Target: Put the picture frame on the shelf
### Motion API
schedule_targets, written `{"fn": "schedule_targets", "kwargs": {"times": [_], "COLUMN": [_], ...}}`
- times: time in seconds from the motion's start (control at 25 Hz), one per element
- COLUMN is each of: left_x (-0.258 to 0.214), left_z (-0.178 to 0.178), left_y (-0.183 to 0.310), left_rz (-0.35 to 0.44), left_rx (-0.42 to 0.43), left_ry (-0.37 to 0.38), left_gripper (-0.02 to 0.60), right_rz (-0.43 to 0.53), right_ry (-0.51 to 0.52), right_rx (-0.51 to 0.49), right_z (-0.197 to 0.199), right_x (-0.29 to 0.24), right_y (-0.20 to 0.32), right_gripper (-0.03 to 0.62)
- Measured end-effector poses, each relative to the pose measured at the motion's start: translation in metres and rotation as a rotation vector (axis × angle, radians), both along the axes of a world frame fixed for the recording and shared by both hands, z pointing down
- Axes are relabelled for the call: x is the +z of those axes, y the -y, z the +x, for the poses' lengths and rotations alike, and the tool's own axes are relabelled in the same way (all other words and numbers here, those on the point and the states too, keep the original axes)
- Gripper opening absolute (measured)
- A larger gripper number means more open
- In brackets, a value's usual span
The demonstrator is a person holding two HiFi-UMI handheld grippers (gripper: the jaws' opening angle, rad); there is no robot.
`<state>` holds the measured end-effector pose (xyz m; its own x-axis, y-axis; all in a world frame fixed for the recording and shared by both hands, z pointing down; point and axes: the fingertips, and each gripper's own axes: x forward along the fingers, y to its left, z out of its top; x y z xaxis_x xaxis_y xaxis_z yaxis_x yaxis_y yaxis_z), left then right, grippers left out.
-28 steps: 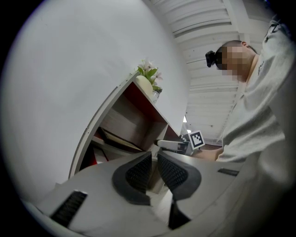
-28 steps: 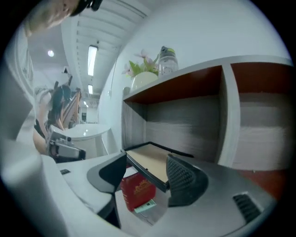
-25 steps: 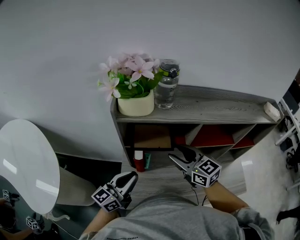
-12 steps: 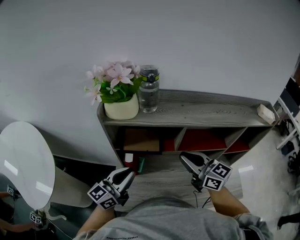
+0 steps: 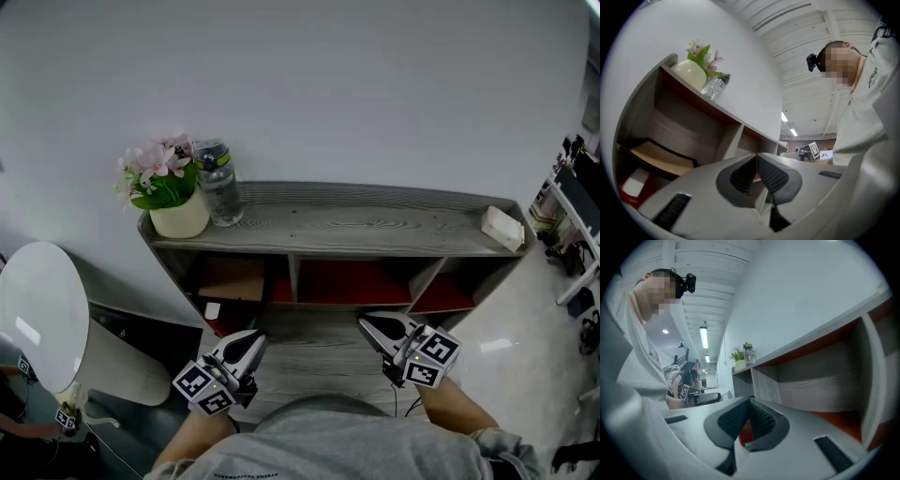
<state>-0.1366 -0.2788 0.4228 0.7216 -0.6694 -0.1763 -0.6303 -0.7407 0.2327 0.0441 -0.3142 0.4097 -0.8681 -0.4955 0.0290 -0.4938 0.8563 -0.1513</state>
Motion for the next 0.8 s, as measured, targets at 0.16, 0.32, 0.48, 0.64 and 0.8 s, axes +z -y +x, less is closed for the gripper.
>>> {"fn": "schedule_targets", "kwargs": {"times": [0.16, 0.32, 0.48, 0.64, 0.8], "left_x": [0.007, 0.005, 0.003, 0.004, 0.003], "left_z": [0.053, 0.081, 0.085, 0.086, 0.087], "left_y": [-0.002, -0.003, -0.002, 0.001, 0.005], "left_rz": [-0.013, 0.004, 0.007, 0.001, 0.002], "left_rx": [0.025, 0.038, 0.028, 0.031, 0.054], "left_ry": [0.014, 0.023, 0.017, 0.015, 0.027], "left_gripper": [0.014, 0.015, 0.014, 0.014, 0.014], "right_rz": [-0.018, -0.021, -0.007, 0.004, -0.001], "right_ry": [0.042, 0.037, 0.017, 0.016, 0.026], "right_rx": [-0.029, -0.026, -0.015, -0.011, -0.006], "right_z": [0.043, 0.066, 0.076, 0.077, 0.073], "right_x": [0.004, 0.010, 0.013, 0.014, 0.015], "right_y": [-0.006, -0.006, -0.008, -0.008, -0.005], "right_gripper": [-0.002, -0.001, 0.000, -0.001, 0.000]}}
